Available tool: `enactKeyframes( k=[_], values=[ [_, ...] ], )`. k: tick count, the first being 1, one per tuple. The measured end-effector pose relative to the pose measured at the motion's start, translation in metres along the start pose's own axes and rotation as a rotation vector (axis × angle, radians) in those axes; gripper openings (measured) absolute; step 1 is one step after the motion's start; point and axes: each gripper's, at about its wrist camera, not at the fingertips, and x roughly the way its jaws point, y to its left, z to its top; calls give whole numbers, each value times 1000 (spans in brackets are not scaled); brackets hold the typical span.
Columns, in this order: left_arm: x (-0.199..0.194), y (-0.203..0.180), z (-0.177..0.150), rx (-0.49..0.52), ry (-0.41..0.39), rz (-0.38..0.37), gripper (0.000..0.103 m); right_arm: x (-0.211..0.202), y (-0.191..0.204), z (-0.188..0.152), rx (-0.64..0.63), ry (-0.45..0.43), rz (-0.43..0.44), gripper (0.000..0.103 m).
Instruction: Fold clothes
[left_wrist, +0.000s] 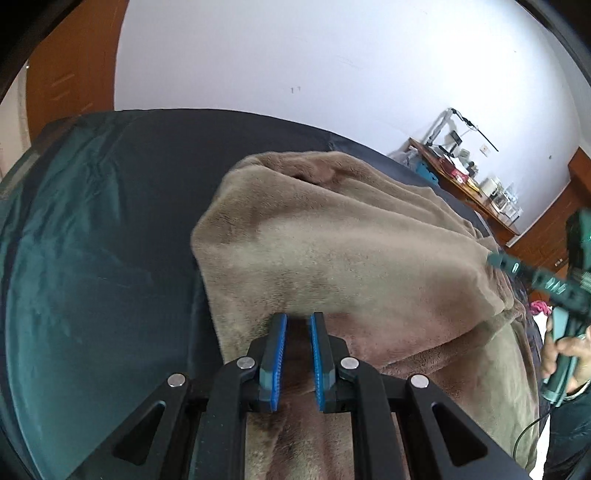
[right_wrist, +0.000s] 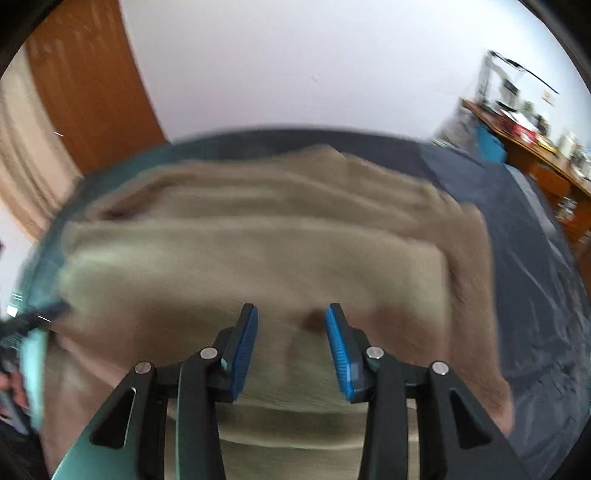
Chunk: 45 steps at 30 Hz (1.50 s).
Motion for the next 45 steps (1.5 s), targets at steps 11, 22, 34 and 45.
enactKeyframes(
  k=[11,22,34,45],
  values=[
    [-18,26,-9,-66,-11,-20,14,56,159,63,-127,74,430,70],
    [-20,28,-9,-92,-14,6,14,149,244,55,-360,212,368,35],
    [-16,28,-10,-91,2,14,14,139,255,58,-349,105,431,21],
    [-40,2,-6,12,-148,-70,14,39,149,16,-292,-46,150,74]
  ],
)
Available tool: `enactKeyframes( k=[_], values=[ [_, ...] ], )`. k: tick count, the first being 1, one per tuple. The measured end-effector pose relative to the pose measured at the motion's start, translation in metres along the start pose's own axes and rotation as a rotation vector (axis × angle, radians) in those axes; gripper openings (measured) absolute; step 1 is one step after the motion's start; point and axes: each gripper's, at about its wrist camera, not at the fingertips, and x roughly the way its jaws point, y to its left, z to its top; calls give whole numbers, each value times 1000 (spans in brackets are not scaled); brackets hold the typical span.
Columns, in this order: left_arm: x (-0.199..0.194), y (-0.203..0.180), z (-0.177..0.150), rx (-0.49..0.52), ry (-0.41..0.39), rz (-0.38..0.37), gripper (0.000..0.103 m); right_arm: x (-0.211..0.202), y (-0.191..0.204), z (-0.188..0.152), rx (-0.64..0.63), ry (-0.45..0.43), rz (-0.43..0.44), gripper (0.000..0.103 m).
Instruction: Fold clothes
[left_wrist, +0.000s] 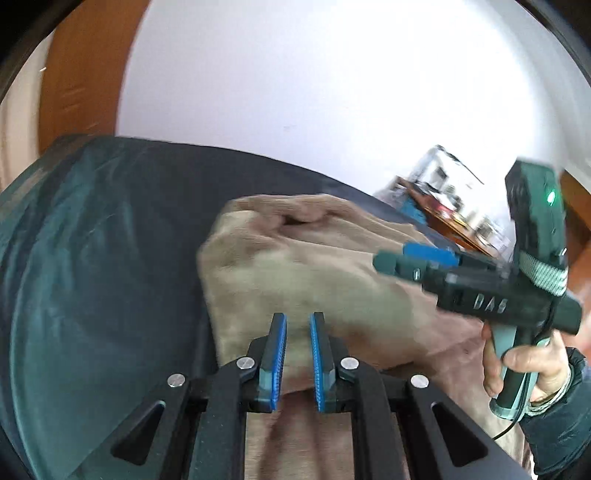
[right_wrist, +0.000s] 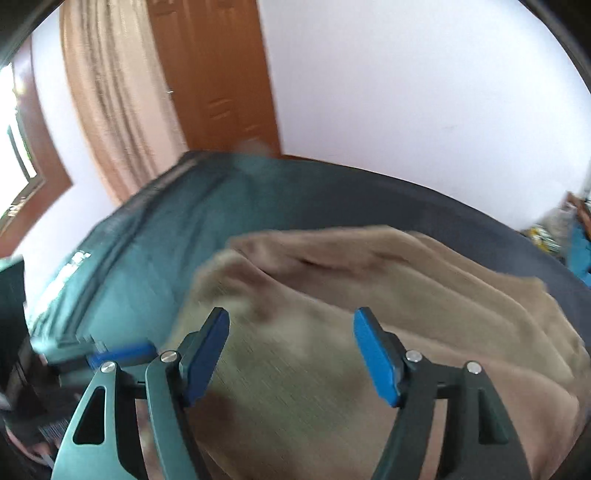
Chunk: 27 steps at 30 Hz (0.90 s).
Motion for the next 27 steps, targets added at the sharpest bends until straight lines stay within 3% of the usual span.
enactKeyframes(
  k=[2,4,5,9,12,17,21,23,27],
  values=[
    [11,-8,-2,38,43,34,14,-6,-9,-18,15,29,-46,74],
    [27,-7,-7,43,116,142,14,-3,-10,-36,11,64,-54,74],
    [31,-4,-9,33,130,154,14,1,-8,-41,0,74,-55,74],
    [29,-2,-9,47,112,170,14,13,1,-64,-42,116,-63,74],
    [35,0,-7,62,111,183,14,-5,-13,-67,15,86,-22,75],
    [37,2,-5,59,114,178,14,-54,-69,-80,77,12,-169,75],
    [35,4,-5,60,114,172,14,-63,-125,-106,185,61,-267,75],
    [34,4,-6,61,113,168,14,-52,-143,-125,198,129,-262,75],
    [36,6,-5,61,111,159,14,-47,-147,-139,147,107,-237,76]
  ],
)
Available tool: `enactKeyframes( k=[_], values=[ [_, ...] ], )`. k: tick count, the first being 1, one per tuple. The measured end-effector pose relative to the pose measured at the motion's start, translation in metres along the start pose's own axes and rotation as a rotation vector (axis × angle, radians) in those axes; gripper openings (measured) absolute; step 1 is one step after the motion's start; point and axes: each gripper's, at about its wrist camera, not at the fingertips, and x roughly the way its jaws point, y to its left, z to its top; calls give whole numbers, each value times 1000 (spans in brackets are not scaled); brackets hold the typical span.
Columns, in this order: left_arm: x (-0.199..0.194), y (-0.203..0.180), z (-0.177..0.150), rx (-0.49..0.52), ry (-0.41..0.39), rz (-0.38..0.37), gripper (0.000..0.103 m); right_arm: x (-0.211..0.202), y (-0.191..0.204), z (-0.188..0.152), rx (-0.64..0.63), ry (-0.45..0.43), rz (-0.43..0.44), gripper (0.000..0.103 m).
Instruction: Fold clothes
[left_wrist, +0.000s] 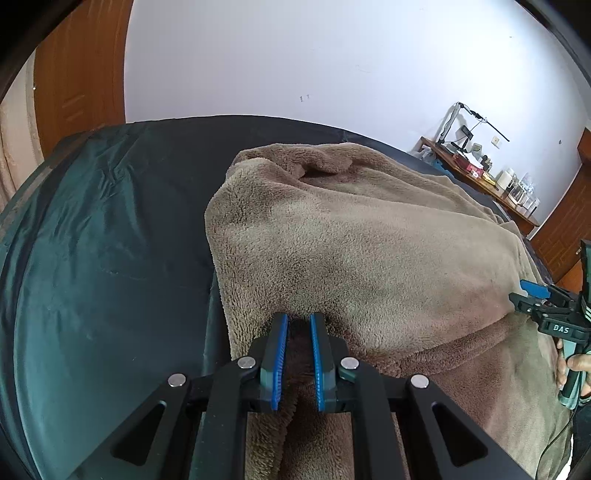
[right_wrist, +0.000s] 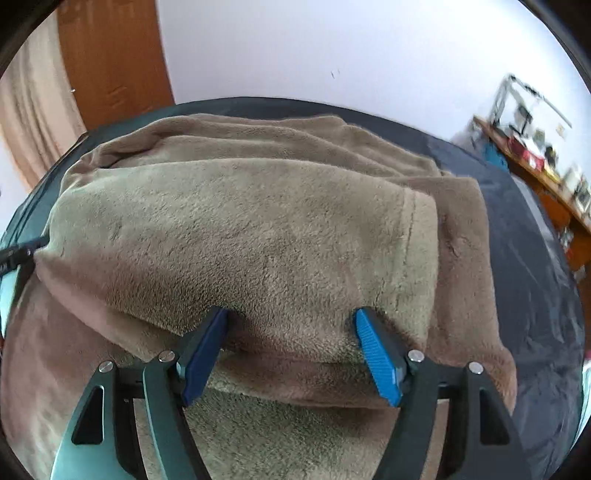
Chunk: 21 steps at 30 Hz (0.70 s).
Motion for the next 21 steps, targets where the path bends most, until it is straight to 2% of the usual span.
enactKeyframes(
  k=[3,6,10,12,18,21],
  values=[
    [0,3,1,-15,1,-21,14,5,5,2,-24,-10,-31,78],
    [0,6,1,-26,0,-42,14,4,4,4,-14,9,-23,78],
    [1,11,2,-41,1,-75,14,-31,10,-8,3,4,2,79],
    [-2,8,2,-36,12,-62,14,-52,16,-23,-24,-2,47,79],
    [-37,-24,-12,52,19,42,14,-90,44,-94,-180,99,130,80],
    [-49,-45,-35,112,69,-25,14,-94,54,-127,-227,144,162,80]
  ],
)
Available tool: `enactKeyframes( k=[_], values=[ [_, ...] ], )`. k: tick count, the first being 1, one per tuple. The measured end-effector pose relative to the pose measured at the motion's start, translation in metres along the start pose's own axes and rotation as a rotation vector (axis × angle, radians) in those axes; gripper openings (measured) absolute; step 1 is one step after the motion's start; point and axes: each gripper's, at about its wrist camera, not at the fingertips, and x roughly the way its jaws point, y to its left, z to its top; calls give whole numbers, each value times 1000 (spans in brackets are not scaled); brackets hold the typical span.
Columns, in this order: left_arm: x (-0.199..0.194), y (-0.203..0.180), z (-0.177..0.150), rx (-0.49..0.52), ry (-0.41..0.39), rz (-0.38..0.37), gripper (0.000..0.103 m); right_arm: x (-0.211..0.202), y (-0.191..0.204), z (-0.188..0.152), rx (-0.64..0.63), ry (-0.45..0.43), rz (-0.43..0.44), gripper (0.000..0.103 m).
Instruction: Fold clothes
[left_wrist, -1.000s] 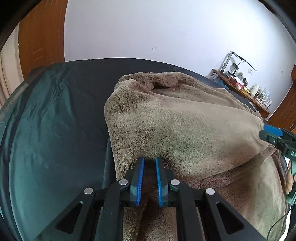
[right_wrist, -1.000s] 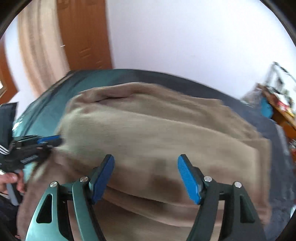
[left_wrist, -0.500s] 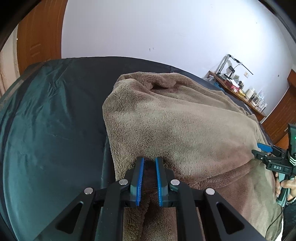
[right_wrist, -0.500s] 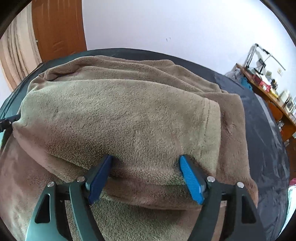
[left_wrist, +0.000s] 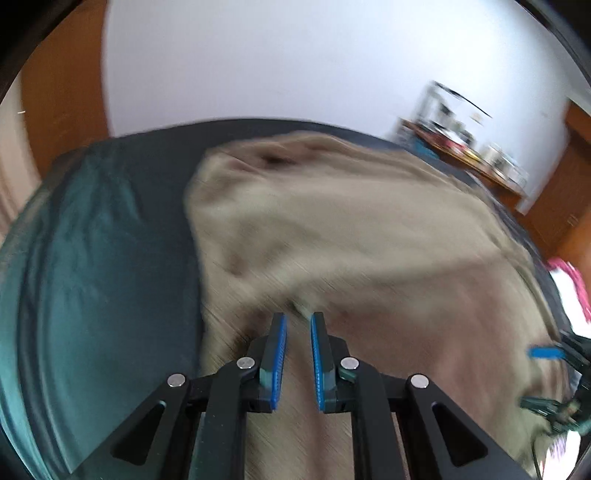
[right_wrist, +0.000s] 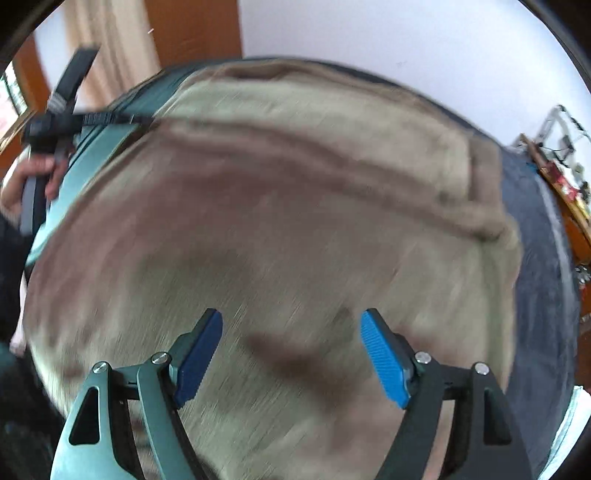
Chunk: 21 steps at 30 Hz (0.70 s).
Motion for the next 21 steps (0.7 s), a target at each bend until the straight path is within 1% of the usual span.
enactKeyframes(
  k=[1,3,4,5,7,10,12,14,18,21],
  values=[
    [2,-7,-8,15,27,-17,14,4,4,-8,-9,15,11,82],
    [5,-20,-24,45,82,-52,14,5,9,-19,-35,-12,-5,86],
    [7,-26,-32,60,105,-66,14,5,8,-20,-30,-20,0,87],
    [4,-30,-36,83,72,-43,14,5,7,-21,-26,-27,3,88],
    [1,-36,-40,89,65,-6,14,7,6,-21,-20,-39,4,91],
    [-4,-36,-43,55,69,0,14,4,7,-26,-18,-60,-16,91],
    [-9,-38,-47,57,66,8,14,-3,5,-31,-14,-86,-34,91],
    [-14,-40,-54,61,62,11,14,-19,1,-37,4,-134,-47,91],
    [-26,-45,-72,63,55,9,14,-62,-18,-56,83,-263,-42,91],
    [-37,-49,-85,73,49,5,14,-90,-25,-70,138,-354,-66,91]
  ],
)
